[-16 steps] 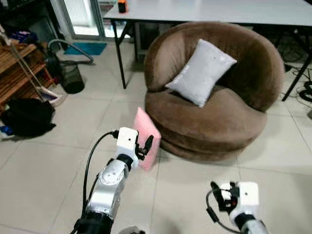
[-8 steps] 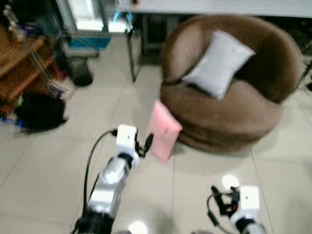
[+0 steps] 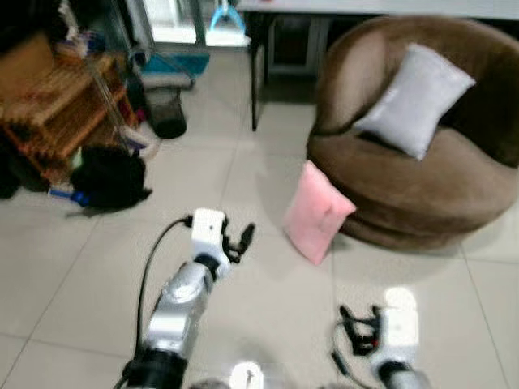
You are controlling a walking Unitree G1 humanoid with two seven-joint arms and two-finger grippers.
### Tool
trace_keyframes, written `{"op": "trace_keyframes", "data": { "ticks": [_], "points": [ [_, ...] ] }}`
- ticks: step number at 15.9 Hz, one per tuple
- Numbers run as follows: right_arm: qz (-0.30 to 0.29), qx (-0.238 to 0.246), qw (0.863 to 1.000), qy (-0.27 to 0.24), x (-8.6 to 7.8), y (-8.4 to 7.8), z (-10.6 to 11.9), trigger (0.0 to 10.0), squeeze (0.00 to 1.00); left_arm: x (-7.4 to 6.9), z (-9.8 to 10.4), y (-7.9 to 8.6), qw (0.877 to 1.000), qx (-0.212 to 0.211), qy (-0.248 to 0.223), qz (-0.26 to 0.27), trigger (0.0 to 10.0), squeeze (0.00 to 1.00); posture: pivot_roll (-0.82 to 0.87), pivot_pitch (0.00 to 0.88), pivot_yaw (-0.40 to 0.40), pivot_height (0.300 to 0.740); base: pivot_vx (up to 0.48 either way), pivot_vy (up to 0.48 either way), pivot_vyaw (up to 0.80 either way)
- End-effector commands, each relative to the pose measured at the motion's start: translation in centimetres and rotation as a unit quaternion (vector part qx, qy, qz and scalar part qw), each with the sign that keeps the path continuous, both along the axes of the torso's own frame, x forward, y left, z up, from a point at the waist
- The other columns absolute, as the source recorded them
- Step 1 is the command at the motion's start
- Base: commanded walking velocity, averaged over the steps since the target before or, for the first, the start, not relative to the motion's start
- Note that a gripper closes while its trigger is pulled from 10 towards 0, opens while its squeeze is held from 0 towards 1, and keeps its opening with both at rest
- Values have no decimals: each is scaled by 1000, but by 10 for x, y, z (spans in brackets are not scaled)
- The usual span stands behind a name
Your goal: Move the pillow to the sofa from floor
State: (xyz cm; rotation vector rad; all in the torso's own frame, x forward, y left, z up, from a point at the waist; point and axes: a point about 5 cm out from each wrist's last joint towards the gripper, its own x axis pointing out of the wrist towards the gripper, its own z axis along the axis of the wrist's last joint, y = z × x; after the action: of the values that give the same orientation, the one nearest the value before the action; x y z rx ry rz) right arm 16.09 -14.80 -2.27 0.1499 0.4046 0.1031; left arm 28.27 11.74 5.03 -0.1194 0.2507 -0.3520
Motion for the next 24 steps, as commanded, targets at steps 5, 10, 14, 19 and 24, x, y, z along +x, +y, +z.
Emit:
{"op": "trace_keyframes", "data": {
  "ticks": [5,10,14,19,24],
  "points": [
    [20,1,1000,18,6,52,-7,10000,0,-1,-4,7,1000,22,1,7,10000,0,-64,71,49,740,0,384,0],
    [16,-12,1000,15,2,32,-8,10000,0,-1,1,7,998,60,-33,-11,10000,0,-58,64,51,740,111,0,0],
    [17,-12,1000,10,0,34,-8,10000,0,3,-3,17,996,89,-19,4,10000,0,-52,76,47,740,462,0,0],
    [-7,-1,997,-75,16,37,21,10000,0,3,0,11,997,70,-32,-18,10000,0,-48,72,49,740,461,0,0],
    [6,1,996,-86,23,38,25,10000,0,11,5,12,997,62,-41,-13,10000,0,-40,59,50,740,459,0,0]
  ]
}}
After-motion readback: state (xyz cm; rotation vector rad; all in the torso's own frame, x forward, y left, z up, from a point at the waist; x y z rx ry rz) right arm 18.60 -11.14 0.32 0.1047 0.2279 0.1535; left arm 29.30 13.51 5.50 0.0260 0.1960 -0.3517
